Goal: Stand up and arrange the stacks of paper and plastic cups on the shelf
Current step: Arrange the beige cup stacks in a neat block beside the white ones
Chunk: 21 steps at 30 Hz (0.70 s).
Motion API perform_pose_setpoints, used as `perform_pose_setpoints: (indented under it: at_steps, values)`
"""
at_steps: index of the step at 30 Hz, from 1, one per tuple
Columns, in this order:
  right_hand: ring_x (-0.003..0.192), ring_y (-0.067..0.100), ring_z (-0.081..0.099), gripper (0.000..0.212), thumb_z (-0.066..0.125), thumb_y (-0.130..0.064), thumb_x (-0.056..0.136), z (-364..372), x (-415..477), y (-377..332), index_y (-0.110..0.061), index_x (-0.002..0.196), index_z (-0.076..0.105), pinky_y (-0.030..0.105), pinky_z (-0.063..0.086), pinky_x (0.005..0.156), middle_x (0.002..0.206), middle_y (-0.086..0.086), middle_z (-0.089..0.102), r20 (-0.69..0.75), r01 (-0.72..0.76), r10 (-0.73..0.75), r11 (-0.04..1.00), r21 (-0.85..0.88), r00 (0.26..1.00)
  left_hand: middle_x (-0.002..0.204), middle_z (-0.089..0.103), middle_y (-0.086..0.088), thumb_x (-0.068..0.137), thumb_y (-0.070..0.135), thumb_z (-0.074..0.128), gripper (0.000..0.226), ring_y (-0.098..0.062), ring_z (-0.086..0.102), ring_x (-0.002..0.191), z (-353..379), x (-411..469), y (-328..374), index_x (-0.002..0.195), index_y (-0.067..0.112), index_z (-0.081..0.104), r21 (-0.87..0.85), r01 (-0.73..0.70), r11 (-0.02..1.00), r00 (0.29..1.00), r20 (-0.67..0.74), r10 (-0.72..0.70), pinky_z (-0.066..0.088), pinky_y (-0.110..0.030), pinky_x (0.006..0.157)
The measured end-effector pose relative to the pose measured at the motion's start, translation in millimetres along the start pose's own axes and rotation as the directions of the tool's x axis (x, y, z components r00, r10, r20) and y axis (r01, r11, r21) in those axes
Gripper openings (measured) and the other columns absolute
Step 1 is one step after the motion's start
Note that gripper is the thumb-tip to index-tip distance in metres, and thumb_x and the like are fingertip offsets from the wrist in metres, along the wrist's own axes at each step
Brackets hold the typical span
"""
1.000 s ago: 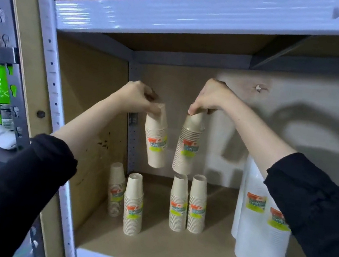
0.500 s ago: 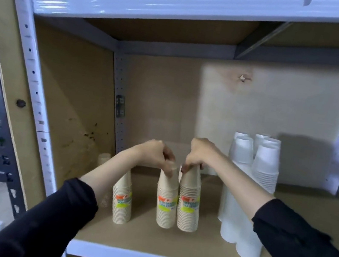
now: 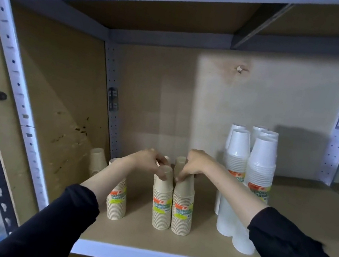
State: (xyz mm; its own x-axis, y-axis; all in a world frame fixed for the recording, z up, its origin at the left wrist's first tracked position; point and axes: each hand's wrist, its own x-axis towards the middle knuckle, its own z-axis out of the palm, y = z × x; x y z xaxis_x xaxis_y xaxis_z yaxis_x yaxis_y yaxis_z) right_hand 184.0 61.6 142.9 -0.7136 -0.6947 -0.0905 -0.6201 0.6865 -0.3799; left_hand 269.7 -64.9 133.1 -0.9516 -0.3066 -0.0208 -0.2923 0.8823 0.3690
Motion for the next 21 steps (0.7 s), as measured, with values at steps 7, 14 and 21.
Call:
perform_pose_setpoints:
  at_steps: [7, 14, 21]
  values:
    - [0.072, 0.021, 0.062, 0.028, 0.081, -0.019, 0.066, 1, 5, 5, -0.007, 0.078, 0.059, 0.031, 0.056, 0.07, 0.087, 0.008, 0.062, 0.029, 0.024, -0.025, 1.0, 0.009, 0.999, 0.112, 0.062, -0.006, 0.075, 0.026, 0.076, 0.047, -0.013, 0.049, 0.092, 7, 4, -1, 0.116, 0.009, 0.062, -0.005, -0.003, 1.0, 0.998, -0.066, 0.002, 0.038, -0.022, 0.077]
    - [0.066, 0.023, 0.061, 0.041, 0.083, -0.021, 0.063, 2, 12, 3, 0.0, 0.094, 0.067, 0.034, 0.057, 0.073, 0.085, 0.01, 0.063, -0.01, 0.019, -0.018, 0.998, 0.064, 1.0, 0.113, 0.064, -0.007, 0.072, 0.023, 0.078, 0.05, -0.018, 0.056, 0.098, 0, 6, -8, 0.117, 0.009, 0.063, 0.002, 0.031, 1.0, 0.998, -0.058, -0.031, 0.042, -0.023, 0.082]
    - [0.073, 0.023, 0.063, 0.044, 0.081, -0.02, 0.067, 5, 17, -2, 0.003, 0.102, 0.067, 0.035, 0.057, 0.08, 0.087, 0.01, 0.064, -0.019, 0.031, -0.029, 0.996, 0.082, 0.999, 0.116, 0.066, -0.01, 0.071, 0.023, 0.078, 0.049, -0.015, 0.053, 0.092, 1, 7, -12, 0.116, 0.008, 0.064, -0.027, 0.018, 0.999, 0.997, -0.08, -0.02, 0.042, -0.022, 0.079]
